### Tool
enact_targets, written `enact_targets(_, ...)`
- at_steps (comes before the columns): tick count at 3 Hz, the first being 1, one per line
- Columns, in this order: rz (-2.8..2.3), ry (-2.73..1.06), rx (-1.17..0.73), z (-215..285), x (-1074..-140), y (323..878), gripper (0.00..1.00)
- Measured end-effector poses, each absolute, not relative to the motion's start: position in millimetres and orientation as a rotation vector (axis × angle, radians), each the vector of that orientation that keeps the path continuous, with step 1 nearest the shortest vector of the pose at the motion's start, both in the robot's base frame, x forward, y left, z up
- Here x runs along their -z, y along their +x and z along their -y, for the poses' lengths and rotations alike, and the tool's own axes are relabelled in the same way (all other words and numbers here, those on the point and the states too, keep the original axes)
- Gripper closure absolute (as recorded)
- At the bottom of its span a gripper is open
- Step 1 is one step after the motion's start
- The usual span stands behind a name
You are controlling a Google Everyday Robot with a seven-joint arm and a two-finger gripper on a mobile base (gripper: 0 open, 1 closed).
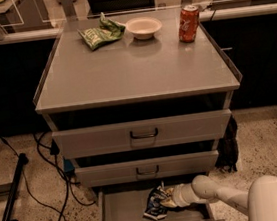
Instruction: Place blue chip bag into bottom drawer
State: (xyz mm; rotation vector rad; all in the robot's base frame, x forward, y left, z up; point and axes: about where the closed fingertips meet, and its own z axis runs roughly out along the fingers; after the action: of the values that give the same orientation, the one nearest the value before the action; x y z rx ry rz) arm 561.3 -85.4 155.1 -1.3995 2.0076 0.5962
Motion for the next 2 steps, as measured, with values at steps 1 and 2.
enact_targets(1,-2.008,-1.399,-0.595,85.8,-155.0,561.9,0.82)
enact_targets(2,-2.008,-1.399,-0.595,85.8,-155.0,561.8,0.57)
